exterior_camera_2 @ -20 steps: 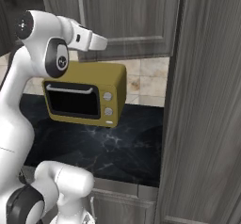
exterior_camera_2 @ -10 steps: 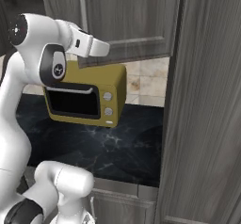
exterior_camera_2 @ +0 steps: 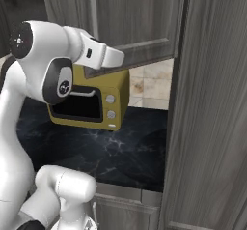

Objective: Open the cabinet. Pick the sponge and place it next to the sink. Then close the cabinet.

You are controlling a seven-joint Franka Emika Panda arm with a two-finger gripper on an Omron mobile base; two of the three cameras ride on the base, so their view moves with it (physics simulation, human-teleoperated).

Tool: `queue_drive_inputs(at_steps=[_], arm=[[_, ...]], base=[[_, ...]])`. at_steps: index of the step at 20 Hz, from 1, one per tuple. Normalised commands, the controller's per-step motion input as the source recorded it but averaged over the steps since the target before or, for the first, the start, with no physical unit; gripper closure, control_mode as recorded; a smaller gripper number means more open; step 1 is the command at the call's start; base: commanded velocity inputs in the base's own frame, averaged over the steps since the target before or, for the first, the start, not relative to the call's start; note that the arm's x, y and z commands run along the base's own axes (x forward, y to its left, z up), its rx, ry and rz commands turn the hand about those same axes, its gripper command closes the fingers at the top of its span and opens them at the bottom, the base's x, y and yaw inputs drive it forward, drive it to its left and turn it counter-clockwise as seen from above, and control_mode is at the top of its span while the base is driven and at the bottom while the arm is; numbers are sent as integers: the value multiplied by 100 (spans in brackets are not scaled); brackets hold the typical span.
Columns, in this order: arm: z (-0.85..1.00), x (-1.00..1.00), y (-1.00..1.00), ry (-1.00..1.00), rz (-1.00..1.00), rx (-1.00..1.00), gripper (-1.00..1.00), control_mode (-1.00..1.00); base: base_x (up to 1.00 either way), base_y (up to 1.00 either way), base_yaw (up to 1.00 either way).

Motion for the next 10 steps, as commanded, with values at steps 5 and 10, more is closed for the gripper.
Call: queue_drive_inputs(at_steps=[5, 10], arm=[[0, -16, -17, 0, 0, 0, 100, -100], [0, -2, 3, 0, 0, 0, -100, -100]], base=[[0, 0, 0], [0, 0, 0]])
